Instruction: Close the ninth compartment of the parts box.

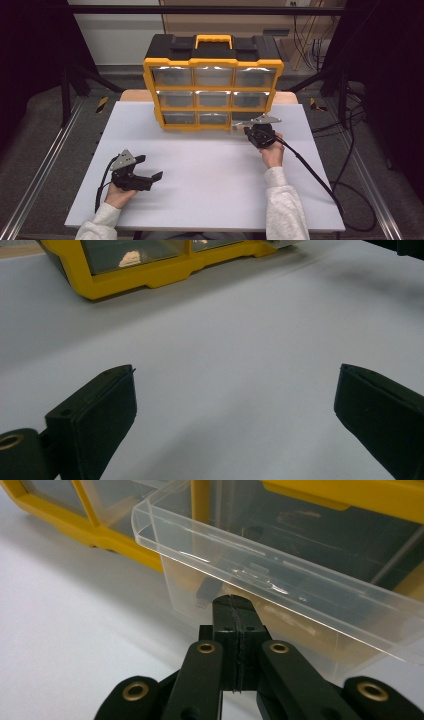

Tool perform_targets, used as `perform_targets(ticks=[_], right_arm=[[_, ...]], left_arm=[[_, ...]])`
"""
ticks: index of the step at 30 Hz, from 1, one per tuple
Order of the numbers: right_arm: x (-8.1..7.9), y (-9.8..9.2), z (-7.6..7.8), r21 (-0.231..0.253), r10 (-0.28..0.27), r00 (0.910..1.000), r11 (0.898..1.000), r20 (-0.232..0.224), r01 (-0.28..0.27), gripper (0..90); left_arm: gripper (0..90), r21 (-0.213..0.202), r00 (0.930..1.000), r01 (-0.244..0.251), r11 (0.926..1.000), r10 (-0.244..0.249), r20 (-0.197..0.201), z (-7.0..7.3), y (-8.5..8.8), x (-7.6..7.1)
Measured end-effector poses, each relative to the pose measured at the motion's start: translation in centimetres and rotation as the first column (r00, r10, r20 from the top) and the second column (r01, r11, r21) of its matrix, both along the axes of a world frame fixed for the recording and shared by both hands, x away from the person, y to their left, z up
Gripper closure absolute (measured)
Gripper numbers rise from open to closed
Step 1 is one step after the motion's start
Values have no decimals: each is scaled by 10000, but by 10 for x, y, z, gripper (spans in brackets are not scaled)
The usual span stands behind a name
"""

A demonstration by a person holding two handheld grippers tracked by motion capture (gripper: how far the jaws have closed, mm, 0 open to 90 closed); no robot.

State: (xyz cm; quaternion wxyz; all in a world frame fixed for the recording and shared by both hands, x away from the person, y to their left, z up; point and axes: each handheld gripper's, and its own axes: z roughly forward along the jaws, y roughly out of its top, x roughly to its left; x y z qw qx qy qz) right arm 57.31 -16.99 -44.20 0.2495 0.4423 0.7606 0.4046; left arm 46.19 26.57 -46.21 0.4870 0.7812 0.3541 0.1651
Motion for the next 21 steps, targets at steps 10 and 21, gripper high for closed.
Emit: perform_targets(ticks=[10,21], right_arm=[[4,0,-2,60,-48,10000,10000,20,48,900],[8,3,-4,190,-128,9999,9997,30,128,900]], left_arm=[[27,-19,10000,4,10000,-4,20,0,0,0],[27,15,10000,9,10000,-9,3,0,0,0]])
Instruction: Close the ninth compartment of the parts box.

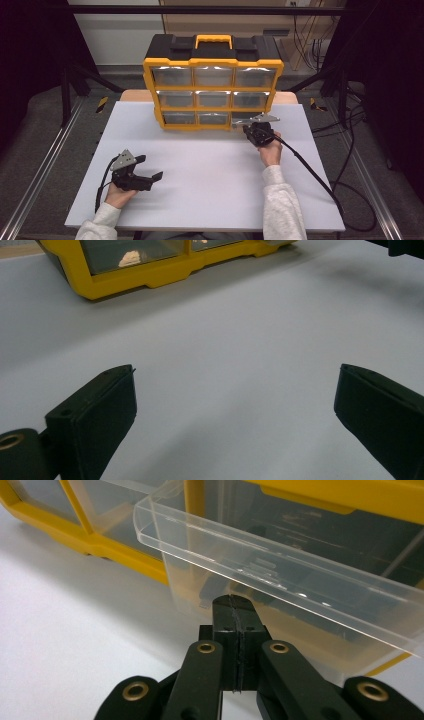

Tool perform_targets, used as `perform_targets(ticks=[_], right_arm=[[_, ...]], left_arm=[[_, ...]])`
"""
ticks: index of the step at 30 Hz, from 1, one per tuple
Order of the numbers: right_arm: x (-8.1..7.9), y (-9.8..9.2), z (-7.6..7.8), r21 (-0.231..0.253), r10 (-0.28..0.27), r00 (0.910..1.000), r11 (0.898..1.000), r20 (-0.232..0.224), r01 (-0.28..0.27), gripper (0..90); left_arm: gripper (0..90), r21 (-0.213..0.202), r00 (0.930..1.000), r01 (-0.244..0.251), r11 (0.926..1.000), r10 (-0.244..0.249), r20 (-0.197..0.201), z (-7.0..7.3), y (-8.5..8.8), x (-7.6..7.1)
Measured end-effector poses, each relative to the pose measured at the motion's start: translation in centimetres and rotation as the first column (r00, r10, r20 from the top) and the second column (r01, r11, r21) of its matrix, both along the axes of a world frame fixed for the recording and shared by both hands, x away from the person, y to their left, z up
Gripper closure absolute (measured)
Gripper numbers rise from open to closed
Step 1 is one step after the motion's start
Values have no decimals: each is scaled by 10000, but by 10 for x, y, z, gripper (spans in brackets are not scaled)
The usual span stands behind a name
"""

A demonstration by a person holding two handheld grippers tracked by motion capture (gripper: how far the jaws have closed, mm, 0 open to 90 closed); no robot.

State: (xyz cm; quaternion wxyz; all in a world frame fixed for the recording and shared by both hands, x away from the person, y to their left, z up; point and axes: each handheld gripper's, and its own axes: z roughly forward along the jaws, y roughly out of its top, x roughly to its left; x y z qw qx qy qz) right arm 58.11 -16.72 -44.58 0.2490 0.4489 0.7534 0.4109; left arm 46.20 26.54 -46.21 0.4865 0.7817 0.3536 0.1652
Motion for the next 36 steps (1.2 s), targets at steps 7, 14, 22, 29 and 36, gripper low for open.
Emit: perform_targets(ticks=[7,14,22,29,36], right_arm=[[3,0,3,-9,-32,10000,10000,74,32,900],[6,0,2,-18,-111,9999,9999,6,111,900],[11,-3,2,-121,-150,9999,9998,83,151,900],[13,-3,3,-140,-197,9998,9997,78,198,900],[16,-5,3,-172,-237,9997,9996,104,239,900]], left_arm=[[27,14,10000,48,10000,-48,4,0,0,0],[27,11,10000,46,10000,-46,-21,0,0,0],[27,-3,10000,45,10000,-45,-40,-1,0,1],[27,-19,10000,26,10000,-26,-21,-1,0,1],[27,-15,10000,27,10000,-27,-37,-1,0,1]])
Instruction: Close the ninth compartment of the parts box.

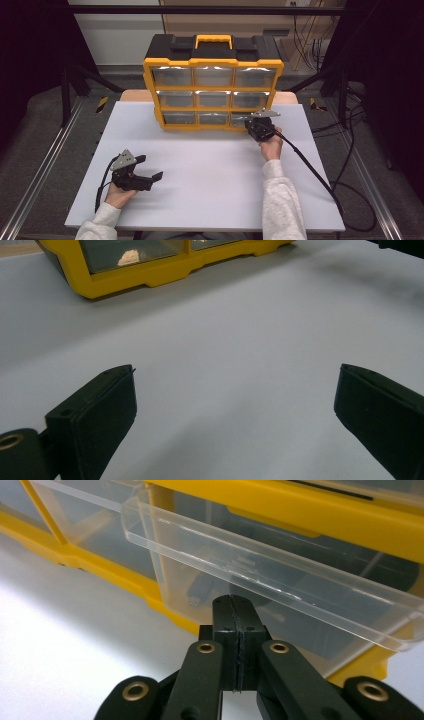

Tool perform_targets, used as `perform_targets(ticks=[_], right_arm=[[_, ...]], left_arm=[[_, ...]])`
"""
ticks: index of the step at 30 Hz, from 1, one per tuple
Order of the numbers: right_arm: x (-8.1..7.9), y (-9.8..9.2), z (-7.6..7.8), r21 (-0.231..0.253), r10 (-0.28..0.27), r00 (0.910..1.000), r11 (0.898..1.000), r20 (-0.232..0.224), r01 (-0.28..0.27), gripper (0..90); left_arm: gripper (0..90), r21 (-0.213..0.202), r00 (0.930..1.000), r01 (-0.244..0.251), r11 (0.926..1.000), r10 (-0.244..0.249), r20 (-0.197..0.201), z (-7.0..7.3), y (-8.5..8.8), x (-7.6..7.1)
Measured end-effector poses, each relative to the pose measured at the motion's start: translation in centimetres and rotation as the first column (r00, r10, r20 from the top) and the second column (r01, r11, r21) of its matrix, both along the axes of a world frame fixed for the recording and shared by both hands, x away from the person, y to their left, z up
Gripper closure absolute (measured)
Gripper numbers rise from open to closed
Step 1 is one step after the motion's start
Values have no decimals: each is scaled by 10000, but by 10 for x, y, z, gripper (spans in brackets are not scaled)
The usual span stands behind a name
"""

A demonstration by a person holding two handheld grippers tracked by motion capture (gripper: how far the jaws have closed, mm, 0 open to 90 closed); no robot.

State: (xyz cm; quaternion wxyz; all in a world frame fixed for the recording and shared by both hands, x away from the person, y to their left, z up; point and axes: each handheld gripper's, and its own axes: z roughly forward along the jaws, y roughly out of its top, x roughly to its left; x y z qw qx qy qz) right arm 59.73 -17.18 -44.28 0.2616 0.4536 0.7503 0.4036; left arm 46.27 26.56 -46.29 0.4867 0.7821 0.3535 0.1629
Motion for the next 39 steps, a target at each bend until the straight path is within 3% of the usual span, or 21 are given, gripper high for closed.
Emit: perform_targets(ticks=[31,39], right_arm=[[14,2,-5,-211,-190,9998,9996,-14,190,900],[12,2,-4,-236,-194,9997,9995,-111,192,900]], left_arm=[[27,15,10000,-10,10000,10,-25,0,0,1],[27,-25,10000,-49,10000,49,-10,0,1,1]])
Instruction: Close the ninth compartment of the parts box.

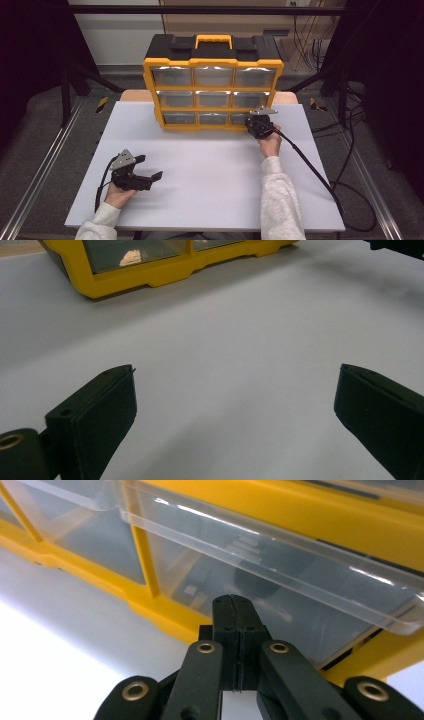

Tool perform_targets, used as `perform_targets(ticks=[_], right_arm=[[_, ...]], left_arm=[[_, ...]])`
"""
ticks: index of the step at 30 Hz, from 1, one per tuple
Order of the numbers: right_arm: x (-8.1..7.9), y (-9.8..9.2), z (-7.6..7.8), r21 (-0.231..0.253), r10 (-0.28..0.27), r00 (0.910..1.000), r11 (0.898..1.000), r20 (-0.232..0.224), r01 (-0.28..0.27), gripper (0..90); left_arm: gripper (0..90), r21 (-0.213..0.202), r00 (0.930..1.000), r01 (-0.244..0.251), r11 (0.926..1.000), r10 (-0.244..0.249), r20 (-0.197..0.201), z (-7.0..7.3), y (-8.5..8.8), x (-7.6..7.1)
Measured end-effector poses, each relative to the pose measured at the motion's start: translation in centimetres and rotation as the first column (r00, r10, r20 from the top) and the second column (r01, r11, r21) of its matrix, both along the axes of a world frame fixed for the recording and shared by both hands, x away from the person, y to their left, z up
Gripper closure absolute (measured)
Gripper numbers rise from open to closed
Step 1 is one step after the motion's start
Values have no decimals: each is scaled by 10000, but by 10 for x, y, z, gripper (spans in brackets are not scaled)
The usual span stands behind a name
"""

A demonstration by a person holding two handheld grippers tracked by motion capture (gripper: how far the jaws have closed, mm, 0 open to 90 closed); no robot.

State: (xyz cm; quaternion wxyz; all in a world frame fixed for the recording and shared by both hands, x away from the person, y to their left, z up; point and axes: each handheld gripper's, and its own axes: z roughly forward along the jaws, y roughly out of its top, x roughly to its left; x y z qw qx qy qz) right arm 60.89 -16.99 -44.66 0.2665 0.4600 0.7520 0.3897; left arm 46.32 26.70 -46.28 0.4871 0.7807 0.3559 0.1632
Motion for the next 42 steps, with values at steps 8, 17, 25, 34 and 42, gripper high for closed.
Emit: perform_targets(ticks=[8,17,25,34,42], right_arm=[[-17,2,6,113,390,9991,9992,142,-392,877],[-49,2,15,457,1115,9931,9925,377,-1131,716],[-79,6,17,832,1657,9847,9820,536,-1697,308],[-111,-2,23,1037,1946,9795,9745,518,-1991,7],[-131,-24,16,1215,2102,9740,9680,845,-2194,3]], left_arm=[[27,-27,10000,-26,10000,26,4,0,0,0],[27,-67,10000,-79,9999,79,26,0,1,0],[27,-25,9999,-117,9999,117,4,0,1,-1],[27,-43,9999,-113,9999,113,24,1,0,-2],[27,-55,9999,-144,9999,144,26,1,1,-2]])
